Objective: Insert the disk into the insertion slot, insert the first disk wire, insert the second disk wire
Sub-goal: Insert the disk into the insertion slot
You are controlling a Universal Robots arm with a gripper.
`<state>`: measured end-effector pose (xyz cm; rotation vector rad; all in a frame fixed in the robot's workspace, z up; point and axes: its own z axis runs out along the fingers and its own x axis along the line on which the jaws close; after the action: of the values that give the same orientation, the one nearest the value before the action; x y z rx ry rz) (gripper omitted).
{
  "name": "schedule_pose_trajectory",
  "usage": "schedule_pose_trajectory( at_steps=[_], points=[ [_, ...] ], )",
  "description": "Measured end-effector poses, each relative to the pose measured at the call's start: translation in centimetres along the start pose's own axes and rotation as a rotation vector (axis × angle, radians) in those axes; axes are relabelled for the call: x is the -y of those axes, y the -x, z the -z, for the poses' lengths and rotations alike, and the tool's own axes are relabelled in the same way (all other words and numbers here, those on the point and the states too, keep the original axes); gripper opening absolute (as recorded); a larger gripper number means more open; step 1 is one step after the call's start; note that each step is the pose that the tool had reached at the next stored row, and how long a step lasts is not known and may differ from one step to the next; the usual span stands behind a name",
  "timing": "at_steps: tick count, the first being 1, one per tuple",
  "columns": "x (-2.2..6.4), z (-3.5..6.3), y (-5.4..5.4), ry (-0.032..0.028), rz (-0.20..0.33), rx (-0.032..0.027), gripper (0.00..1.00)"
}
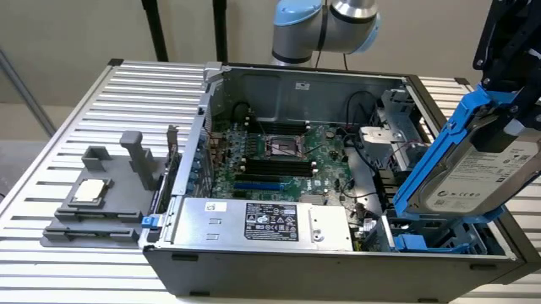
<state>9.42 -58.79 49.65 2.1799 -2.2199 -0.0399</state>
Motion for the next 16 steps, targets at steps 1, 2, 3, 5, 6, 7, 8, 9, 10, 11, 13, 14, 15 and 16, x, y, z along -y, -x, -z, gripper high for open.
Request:
schedule_pose_trajectory(
  at_steps=[1, 2, 3, 5, 6, 7, 8, 9, 10, 11, 13, 14, 15, 16],
  points=[
    [0.04, -0.03, 0.0, 0.0, 0.0, 0.0001, 0.32],
    [0.13, -0.06, 0.0, 0.0, 0.0, -0.0001, 0.32],
    [0.25, -0.11, 0.0, 0.0, 0.0, 0.0001, 0.32],
    [0.63, -0.26, 0.0, 0.0, 0.0, 0.0015, 0.32],
    [0.8, -0.33, 0.0, 0.0, 0.0, 0.0021, 0.32],
    [0.91, -0.43, 0.0, 0.0001, 0.0, 0.004, 0.32],
    [0.96, -0.56, 0.0, 0.0001, 0.0, 0.0057, 0.32],
    [0.98, -0.69, 0.0, 0.0001, 0.0, 0.0075, 0.32],
    [1.0, -0.85, 0.0, 0.0001, 0.0, 0.0095, 0.32],
    [1.03, -0.97, 0.0, 0.0001, 0.0, 0.0118, 0.32],
    [1.07, -1.18, 0.0, 0.0, 0.001, 0.0179, 0.32],
    [1.1, -1.27, 0.0, 0.0, 0.001, 0.0211, 0.32],
    [1.18, -1.36, 0.0, 0.0, 0.001, 0.024, 0.32],
    [1.31, -1.46, 0.0, 0.0001, 0.001, 0.0262, 0.32]
  ],
)
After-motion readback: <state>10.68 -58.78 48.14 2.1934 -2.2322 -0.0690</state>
